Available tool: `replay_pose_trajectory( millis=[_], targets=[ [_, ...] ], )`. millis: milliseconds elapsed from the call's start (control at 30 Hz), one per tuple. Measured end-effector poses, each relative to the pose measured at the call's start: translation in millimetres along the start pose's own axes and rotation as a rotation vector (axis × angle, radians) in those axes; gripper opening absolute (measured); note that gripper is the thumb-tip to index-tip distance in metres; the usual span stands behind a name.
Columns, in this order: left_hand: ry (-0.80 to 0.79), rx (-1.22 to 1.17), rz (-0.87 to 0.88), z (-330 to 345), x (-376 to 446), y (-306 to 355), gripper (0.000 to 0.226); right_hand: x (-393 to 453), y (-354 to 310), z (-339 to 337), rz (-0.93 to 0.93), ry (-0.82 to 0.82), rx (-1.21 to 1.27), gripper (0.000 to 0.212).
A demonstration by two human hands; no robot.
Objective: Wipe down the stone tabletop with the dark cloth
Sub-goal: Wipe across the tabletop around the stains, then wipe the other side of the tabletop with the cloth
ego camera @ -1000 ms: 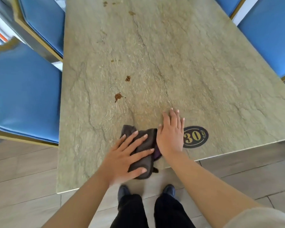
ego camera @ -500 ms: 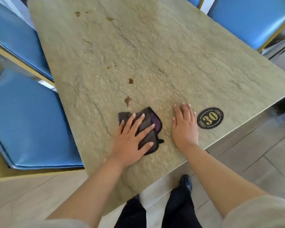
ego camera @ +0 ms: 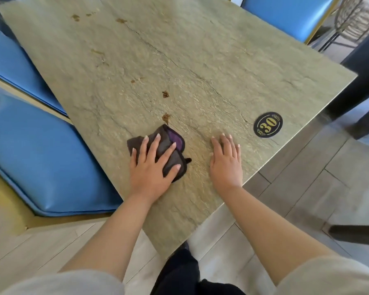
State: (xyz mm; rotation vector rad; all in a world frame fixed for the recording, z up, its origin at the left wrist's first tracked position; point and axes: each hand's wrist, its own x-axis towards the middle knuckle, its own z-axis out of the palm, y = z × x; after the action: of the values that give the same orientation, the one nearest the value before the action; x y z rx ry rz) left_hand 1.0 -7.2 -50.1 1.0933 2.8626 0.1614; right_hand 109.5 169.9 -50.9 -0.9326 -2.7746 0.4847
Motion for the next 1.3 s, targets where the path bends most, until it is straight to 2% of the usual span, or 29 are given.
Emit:
replay_pose_trajectory(
  millis=[133,233,300,367,500,567,633,700,800,867,900,967,1033,1100,1200,1300],
  targets=[
    [-0.036,-0.004,0.339,3,-72,12,0.060,-23,-7,4,-0.018,0.006,0.106,0.048],
    [-0.091,0.006,0.625,0,-103,-16,0.060,-45,-12,7,-0.057,0.018,0.121,0.047],
    [-0.118,0.045,0.727,-4,-98,-37,0.061,-56,-15,7,-0.050,0.002,0.133,0.047],
    [-0.116,0.046,0.652,-3,-82,-45,0.061,-68,-17,5,-0.052,-0.022,0.130,0.047],
    [-0.036,-0.001,0.182,3,-43,-22,0.063,-90,-19,0,-0.064,-0.060,0.135,0.050],
    [-0.028,0.010,0.061,7,-34,-7,0.061,-94,-16,-2,-0.070,-0.090,0.128,0.051],
    [-0.013,0.001,0.143,9,-44,2,0.060,-97,-13,-5,-0.075,-0.130,0.134,0.051],
    [-0.036,-0.019,0.357,8,-65,2,0.061,-103,-12,-9,-0.070,-0.163,0.179,0.050],
    [-0.220,-0.096,0.533,-2,-73,-11,0.064,-112,-20,-19,0.066,-0.146,0.353,0.049],
    [-0.344,-0.281,0.530,-20,-59,-18,0.056,-119,-39,-22,0.199,-0.071,0.403,0.049],
    [-0.347,-0.417,0.506,-30,-49,-22,0.046,-124,-53,-20,0.210,-0.011,0.352,0.048],
    [-0.208,-0.586,0.411,-46,-25,-32,0.036,-134,-85,-6,0.100,0.005,0.186,0.051],
    [-0.059,-0.449,0.311,-55,2,-48,0.036,-138,-111,14,-0.045,-0.133,-0.001,0.061],
    [-0.108,-0.278,0.221,-59,29,-64,0.043,-128,-117,26,-0.060,-0.222,-0.153,0.065],
    [-0.388,-0.090,0.141,-64,62,-83,0.056,-93,-111,25,0.191,-0.200,-0.207,0.063],
    [-0.564,0.021,0.229,-71,80,-98,0.064,-52,-113,23,0.600,-0.157,-0.156,0.066]
  ],
)
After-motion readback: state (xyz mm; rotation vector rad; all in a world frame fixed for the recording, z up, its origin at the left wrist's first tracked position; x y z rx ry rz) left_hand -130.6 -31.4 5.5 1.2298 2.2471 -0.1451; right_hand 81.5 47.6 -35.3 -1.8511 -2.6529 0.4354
